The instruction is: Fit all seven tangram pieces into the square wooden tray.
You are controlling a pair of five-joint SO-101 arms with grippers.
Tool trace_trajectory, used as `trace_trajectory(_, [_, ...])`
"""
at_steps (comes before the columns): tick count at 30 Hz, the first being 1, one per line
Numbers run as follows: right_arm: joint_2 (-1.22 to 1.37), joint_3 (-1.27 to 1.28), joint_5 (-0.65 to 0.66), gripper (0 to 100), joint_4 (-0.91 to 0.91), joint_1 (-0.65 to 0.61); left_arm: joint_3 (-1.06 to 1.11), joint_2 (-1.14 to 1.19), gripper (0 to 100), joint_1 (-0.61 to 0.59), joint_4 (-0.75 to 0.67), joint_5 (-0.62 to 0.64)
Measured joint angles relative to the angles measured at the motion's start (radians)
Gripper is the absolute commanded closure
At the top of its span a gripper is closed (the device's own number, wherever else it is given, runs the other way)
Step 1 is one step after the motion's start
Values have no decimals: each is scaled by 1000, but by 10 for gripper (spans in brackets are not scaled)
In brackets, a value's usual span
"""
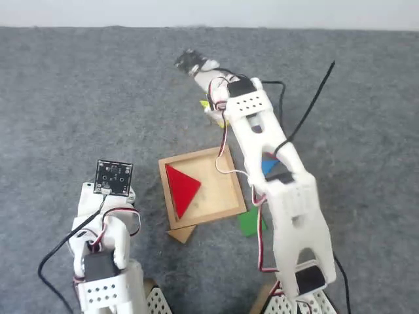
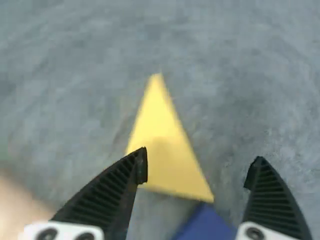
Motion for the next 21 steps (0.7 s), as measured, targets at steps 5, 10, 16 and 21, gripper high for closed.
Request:
trace_trajectory(5, [336, -425, -167, 681, 2, 11, 0, 0, 985, 0, 0, 0])
trace_trajectory(10, [539, -758, -180, 682, 123, 15, 0, 0, 985, 0, 0, 0])
trace_trajectory(16, [546, -827, -178, 682, 399, 12, 0, 0, 985, 0, 0, 0])
trace_trajectory(21, [503, -827, -63, 682, 554, 12, 0, 0, 985, 0, 0, 0])
